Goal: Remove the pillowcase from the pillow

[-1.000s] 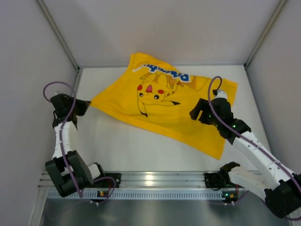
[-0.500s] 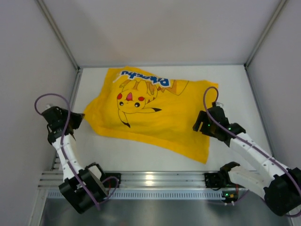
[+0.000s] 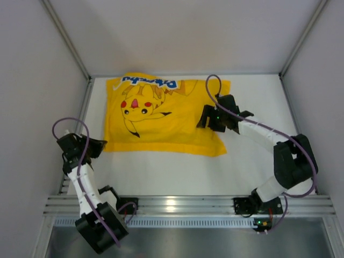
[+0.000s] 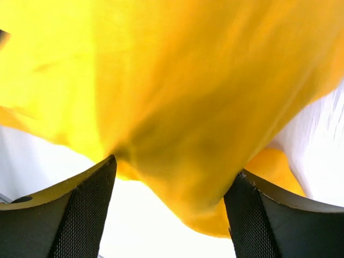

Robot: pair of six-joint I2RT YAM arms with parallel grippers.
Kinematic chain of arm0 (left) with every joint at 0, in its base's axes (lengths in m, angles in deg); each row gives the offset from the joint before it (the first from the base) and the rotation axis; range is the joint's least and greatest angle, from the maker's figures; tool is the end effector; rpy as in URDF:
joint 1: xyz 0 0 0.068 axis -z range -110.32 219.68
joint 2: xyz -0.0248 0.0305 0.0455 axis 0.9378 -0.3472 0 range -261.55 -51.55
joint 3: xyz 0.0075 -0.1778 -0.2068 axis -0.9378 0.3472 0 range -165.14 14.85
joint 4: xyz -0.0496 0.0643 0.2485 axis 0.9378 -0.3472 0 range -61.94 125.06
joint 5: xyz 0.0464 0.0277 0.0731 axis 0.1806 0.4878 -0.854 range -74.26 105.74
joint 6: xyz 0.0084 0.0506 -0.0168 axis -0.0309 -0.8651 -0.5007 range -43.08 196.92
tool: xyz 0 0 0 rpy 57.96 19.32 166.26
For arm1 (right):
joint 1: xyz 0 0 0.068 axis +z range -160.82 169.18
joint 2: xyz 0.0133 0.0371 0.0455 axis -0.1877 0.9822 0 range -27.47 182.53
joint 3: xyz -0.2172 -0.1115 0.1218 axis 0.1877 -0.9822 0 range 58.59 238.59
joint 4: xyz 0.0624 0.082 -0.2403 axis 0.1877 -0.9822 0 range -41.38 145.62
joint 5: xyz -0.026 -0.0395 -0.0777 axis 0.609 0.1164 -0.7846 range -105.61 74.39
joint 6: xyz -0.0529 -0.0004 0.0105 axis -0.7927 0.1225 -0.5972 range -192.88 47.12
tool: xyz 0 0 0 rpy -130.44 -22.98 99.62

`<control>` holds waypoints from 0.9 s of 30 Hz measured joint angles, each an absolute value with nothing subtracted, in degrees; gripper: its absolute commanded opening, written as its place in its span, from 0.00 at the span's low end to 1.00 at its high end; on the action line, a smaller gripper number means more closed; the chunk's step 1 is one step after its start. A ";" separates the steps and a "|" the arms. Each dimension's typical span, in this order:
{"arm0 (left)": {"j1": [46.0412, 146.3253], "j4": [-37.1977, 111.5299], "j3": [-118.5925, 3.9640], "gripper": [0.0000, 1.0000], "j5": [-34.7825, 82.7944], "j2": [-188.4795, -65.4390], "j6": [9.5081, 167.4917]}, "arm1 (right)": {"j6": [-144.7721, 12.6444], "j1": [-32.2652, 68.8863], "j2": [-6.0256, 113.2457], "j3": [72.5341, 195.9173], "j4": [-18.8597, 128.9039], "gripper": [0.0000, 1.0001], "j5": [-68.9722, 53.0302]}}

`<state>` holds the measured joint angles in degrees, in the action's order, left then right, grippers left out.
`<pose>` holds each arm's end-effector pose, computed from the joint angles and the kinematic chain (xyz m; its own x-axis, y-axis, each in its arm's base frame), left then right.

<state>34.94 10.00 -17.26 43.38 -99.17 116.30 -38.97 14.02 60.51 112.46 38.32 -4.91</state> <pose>0.1526 0.0858 0.2322 -0.2764 -0.8758 -0.3958 -0.5055 0.4827 -0.7152 0.2833 0.1385 0.2044 -0.8776 0.1979 -0.4367 -0.0340 0.8828 0.4684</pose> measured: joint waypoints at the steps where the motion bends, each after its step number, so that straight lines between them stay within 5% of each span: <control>1: 34.94 9.98 -16.89 0.00 43.60 -99.06 116.10 | -39.69 13.91 61.39 115.85 38.41 0.74 -5.37; 5: 34.94 9.81 -16.63 0.00 45.02 -99.08 115.95 | -41.17 13.00 59.40 120.81 38.93 0.77 -10.03; 11: 34.94 9.76 -16.65 0.00 46.09 -100.74 115.97 | -42.18 9.83 48.49 109.88 38.45 0.80 -15.91; 27: 34.94 9.78 -16.65 0.00 46.79 -100.92 115.99 | -49.07 8.45 54.94 98.34 43.96 0.81 -14.66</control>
<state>34.94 9.78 -16.65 46.79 -100.92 115.99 -49.07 8.45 54.94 98.34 43.96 -14.66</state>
